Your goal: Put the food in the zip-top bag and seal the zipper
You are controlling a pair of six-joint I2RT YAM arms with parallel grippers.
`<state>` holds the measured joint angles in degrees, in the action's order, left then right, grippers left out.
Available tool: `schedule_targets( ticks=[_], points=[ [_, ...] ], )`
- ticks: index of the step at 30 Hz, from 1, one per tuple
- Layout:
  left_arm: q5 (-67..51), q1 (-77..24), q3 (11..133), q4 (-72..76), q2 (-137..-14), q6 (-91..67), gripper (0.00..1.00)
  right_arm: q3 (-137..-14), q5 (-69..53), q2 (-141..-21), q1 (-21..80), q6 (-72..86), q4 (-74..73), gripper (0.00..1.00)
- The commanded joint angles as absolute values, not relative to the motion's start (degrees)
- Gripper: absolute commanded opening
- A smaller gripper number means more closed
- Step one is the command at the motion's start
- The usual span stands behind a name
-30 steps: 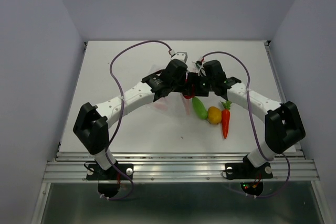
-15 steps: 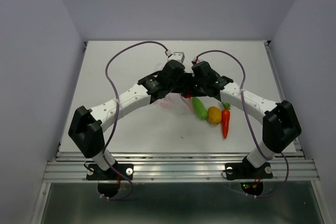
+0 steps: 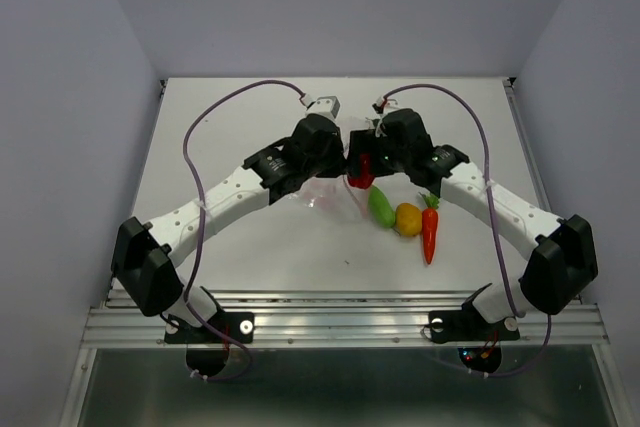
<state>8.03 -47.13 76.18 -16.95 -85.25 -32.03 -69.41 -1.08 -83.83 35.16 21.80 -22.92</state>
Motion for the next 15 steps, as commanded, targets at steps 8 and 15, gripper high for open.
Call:
schedule_targets(
  ticks=[8,15],
  points=[
    [5.9,-43.5,73.0,-10.4,-85.1,-34.4,0.0,-72.4,-14.3,-78.5,37.1,20.5,-18.7,1.0],
    [3.4,-43.0,72.5,-8.8,-83.7,-34.3,0.0,-72.5,-10.4,-81.0,37.1,22.5,-18.1,0.81]
  ],
)
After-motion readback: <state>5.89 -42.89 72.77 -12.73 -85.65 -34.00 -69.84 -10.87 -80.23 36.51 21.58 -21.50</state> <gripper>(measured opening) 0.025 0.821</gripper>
